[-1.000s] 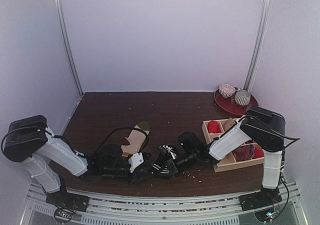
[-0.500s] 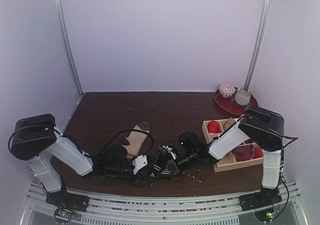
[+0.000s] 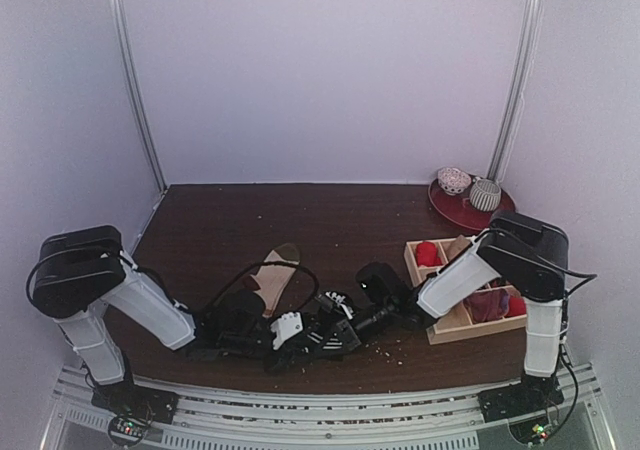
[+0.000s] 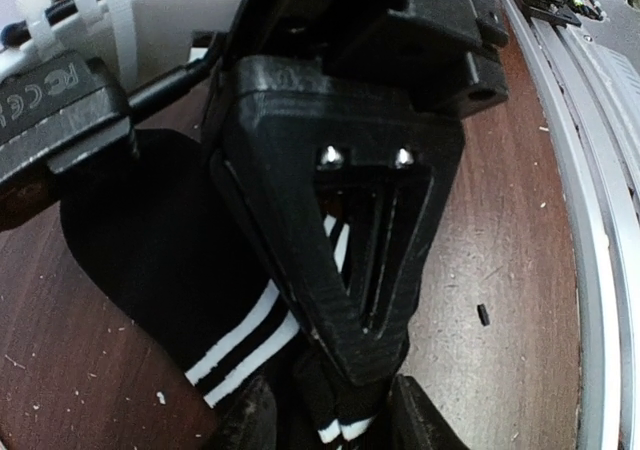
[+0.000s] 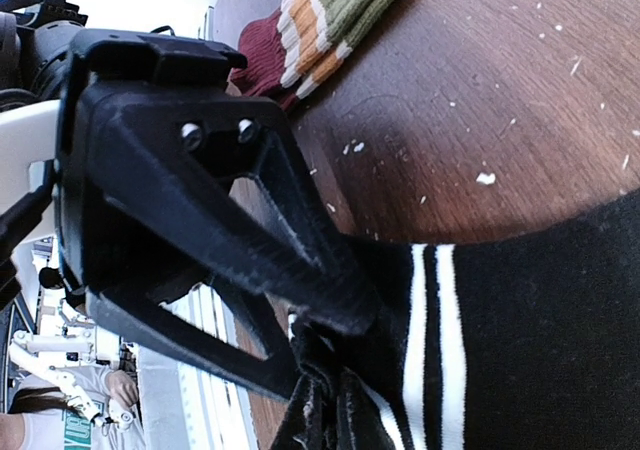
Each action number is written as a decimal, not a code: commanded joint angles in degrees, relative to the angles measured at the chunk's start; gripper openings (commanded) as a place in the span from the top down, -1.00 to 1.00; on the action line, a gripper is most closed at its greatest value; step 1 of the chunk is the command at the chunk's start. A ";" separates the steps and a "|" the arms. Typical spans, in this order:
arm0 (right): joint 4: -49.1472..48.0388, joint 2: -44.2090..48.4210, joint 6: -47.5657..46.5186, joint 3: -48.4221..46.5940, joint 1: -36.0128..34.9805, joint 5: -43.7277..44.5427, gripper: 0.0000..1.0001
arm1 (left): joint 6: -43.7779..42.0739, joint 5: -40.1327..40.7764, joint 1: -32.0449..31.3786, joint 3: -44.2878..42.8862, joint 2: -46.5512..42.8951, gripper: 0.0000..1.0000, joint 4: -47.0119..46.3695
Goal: Roll the socks
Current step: Roll the sock at the center of the board.
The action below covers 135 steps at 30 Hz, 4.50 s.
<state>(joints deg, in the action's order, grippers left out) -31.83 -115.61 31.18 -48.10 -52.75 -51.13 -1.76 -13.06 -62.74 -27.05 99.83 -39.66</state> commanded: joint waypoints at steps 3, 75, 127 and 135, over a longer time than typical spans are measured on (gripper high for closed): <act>8.57 -1.81 -1.73 1.82 1.54 0.85 0.91 | 2.06 1.25 -0.28 1.71 0.14 0.25 -0.53; 24.43 3.79 -19.24 3.12 -2.30 13.14 0.93 | 12.66 7.58 0.17 7.95 -24.25 0.22 11.93; 22.10 18.92 -16.82 3.76 0.88 13.58 0.52 | 17.55 1.62 -2.48 -4.19 5.02 1.00 12.82; 7.74 37.83 -37.18 19.36 -9.93 38.31 0.44 | 25.72 -5.36 -2.22 -2.46 6.85 1.00 15.70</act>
<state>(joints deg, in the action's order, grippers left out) -16.73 -81.84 7.22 -34.48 -56.38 -28.16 18.39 -14.61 -64.95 -31.83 103.00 -35.27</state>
